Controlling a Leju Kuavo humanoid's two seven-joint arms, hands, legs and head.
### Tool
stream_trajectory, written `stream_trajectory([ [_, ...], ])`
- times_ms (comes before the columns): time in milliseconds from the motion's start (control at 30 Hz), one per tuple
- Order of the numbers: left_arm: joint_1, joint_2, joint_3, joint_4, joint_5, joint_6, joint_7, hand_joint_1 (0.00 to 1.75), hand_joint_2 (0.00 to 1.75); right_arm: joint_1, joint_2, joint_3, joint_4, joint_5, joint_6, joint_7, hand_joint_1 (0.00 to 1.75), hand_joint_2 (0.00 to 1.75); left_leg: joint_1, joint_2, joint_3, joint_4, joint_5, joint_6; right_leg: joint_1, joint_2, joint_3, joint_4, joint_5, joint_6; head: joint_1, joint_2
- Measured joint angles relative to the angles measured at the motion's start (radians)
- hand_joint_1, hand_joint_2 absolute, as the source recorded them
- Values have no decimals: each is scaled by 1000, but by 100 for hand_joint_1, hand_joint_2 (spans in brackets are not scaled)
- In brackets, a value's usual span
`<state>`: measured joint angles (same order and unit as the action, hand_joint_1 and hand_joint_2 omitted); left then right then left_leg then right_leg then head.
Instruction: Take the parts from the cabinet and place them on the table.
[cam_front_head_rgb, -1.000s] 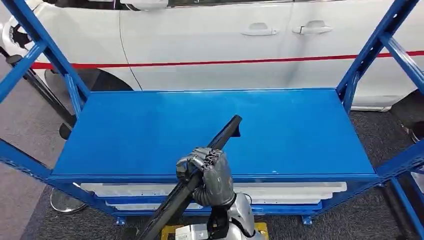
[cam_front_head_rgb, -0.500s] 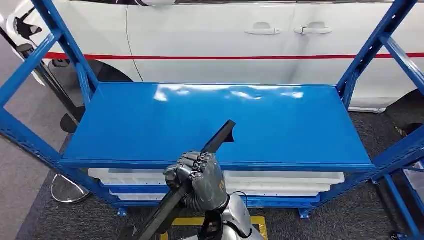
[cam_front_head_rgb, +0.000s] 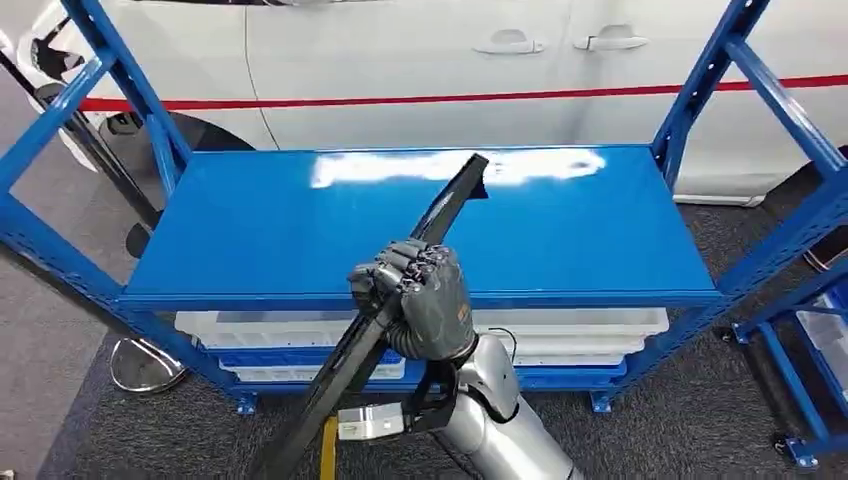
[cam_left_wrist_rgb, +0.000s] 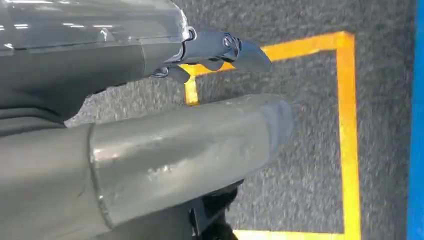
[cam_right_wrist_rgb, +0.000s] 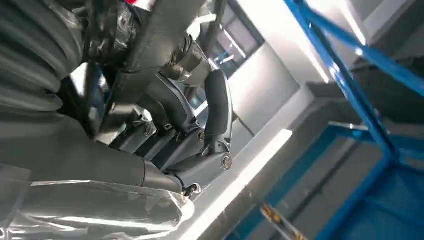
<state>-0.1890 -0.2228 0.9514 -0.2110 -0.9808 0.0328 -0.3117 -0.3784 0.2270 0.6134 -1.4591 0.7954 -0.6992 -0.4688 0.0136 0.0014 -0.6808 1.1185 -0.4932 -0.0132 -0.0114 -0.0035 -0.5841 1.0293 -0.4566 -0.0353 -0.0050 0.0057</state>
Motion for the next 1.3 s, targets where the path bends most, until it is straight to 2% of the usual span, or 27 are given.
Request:
stream_trajectory([
  [67,-1,1,-3,0,0,0,0,0,0,-3,1,-5,1,11,0,2,175,175,1,0,-38,144,-92,-6,3,-1,-26,1,19,-2,0,0],
  [100,0,1,-3,0,0,0,1,0,0,-2,1,-7,3,13,0,5,175,175,1,0,-42,190,-107,-7,5,-1,-40,2,28,-1,0,0],
  [133,0,1,-3,0,0,0,2,0,0,-2,1,-9,5,14,0,9,175,175,0,0,-29,201,-97,-7,7,-1,-54,3,39,0,0,0],
  [167,0,3,-3,0,0,0,3,0,0,-2,2,-10,6,15,0,11,175,175,0,0,-2,178,-72,-4,8,-1,-67,5,48,0,0,0],
  [233,-1,6,-3,0,5,-1,-1,0,0,-5,6,-12,8,15,0,17,175,175,-3,0,109,34,-12,6,10,0,-89,9,65,4,0,0],
  [267,-3,7,-3,0,5,-2,-3,0,0,-8,10,-13,9,15,0,18,175,175,-5,0,166,-46,-14,14,10,0,-95,10,72,6,0,0],
  [300,-7,10,-3,0,6,-2,-3,0,0,-11,14,-14,10,15,0,19,175,175,-13,0,204,-116,-41,21,13,-1,-101,11,81,14,0,0],
  [400,-6,10,-3,0,6,-2,-3,0,0,-18,21,-14,16,15,0,21,175,175,-20,-1,184,-112,-21,34,6,-3,-96,-1,108,32,0,0],
  [433,-5,9,-3,0,6,-3,-3,0,0,-19,21,-14,19,15,0,24,175,175,-11,0,181,-124,-3,42,11,-2,-100,-5,114,39,0,0],
  [467,-7,9,-3,0,6,-5,-2,0,0,-20,20,-14,22,15,0,29,175,175,-9,7,176,-127,13,48,6,2,-110,10,83,44,0,0],
  [500,-7,9,-3,0,6,-5,-3,0,0,-22,20,-14,24,15,0,31,175,175,-8,8,160,-128,24,59,6,2,-127,56,18,47,2,0],
  [567,-6,9,-3,0,5,-6,-3,0,0,-23,20,-15,28,16,0,33,175,175,-9,8,131,-126,46,62,1,2,-165,197,-91,55,2,0],
  [600,-4,9,-3,0,4,-7,-3,0,0,-23,19,-15,31,16,0,35,175,175,-9,8,115,-125,57,60,-1,2,-179,266,-117,60,2,0],
  [667,-1,9,-3,0,3,-11,-3,0,0,-23,17,-15,38,17,0,41,175,175,-8,9,83,-120,79,56,-5,2,-154,295,-79,65,2,0],
  [733,-1,7,-3,0,3,-12,-3,0,0,-23,18,-15,41,18,0,43,175,175,-7,9,55,-111,94,48,-9,2,-55,181,-22,64,2,0],
  [767,-2,6,-4,0,2,-12,-3,0,0,-24,18,-15,41,19,0,45,175,175,-7,8,45,-102,100,43,-10,2,16,91,-25,60,2,0],
  [800,-2,5,-4,0,0,-13,-3,0,0,-27,21,-15,41,22,0,47,175,175,-12,7,34,-97,104,38,-4,3,61,21,-59,56,2,0],
  [900,-6,4,-5,0,0,-14,-5,0,0,-34,26,-15,51,27,0,53,175,175,-8,8,30,-100,129,14,8,5,50,8,-51,35,0,0],
  [933,-6,4,-5,0,0,-14,-6,0,0,-35,27,-15,55,28,0,55,175,175,-8,7,27,-102,137,7,2,4,45,0,-39,25,2,0],
  [967,-6,5,-5,0,0,-14,-5,0,0,-39,29,-14,61,29,0,58,175,175,-2,3,17,-88,114,3,-2,-4,36,-6,-23,15,1,0],
  [1067,-8,5,-5,0,0,-13,-4,0,0,-48,43,-14,74,36,0,63,175,175,0,4,-34,76,-53,-9,0,-5,-6,-6,10,-1,-2,0],
  [1100,-8,5,-5,0,0,-12,-3,0,0,-48,44,-14,77,40,1,63,175,175,0,4,-48,148,-88,-13,1,-6,-22,-6,22,-1,-2,0],
  [1133,-8,5,-5,0,2,-10,-3,0,0,-47,45,-14,82,42,0,63,175,175,0,4,-48,196,-90,-15,2,-7,-39,-5,35,0,-2,0],
  [1200,-7,5,-5,0,6,-6,-3,0,0,-47,45,-14,90,44,0,63,175,175,0,4,3,169,-27,-14,3,-7,-69,-2,57,4,-2,0],
  [1233,-8,5,-5,0,7,-5,-3,0,0,-47,46,-14,93,48,0,63,175,175,0,4,59,100,8,-12,3,-7,-84,1,68,7,-2,0],
  [1267,-8,5,-5,0,8,-4,-3,0,0,-48,49,-13,95,51,0,63,175,175,0,4,129,9,14,-6,3,-6,-95,3,78,10,-2,0],
  [1300,-10,7,-5,0,10,-3,-3,0,0,-48,53,-13,95,54,0,63,175,175,-3,3,182,-78,-26,0,5,-6,-101,6,86,15,-2,0],
])
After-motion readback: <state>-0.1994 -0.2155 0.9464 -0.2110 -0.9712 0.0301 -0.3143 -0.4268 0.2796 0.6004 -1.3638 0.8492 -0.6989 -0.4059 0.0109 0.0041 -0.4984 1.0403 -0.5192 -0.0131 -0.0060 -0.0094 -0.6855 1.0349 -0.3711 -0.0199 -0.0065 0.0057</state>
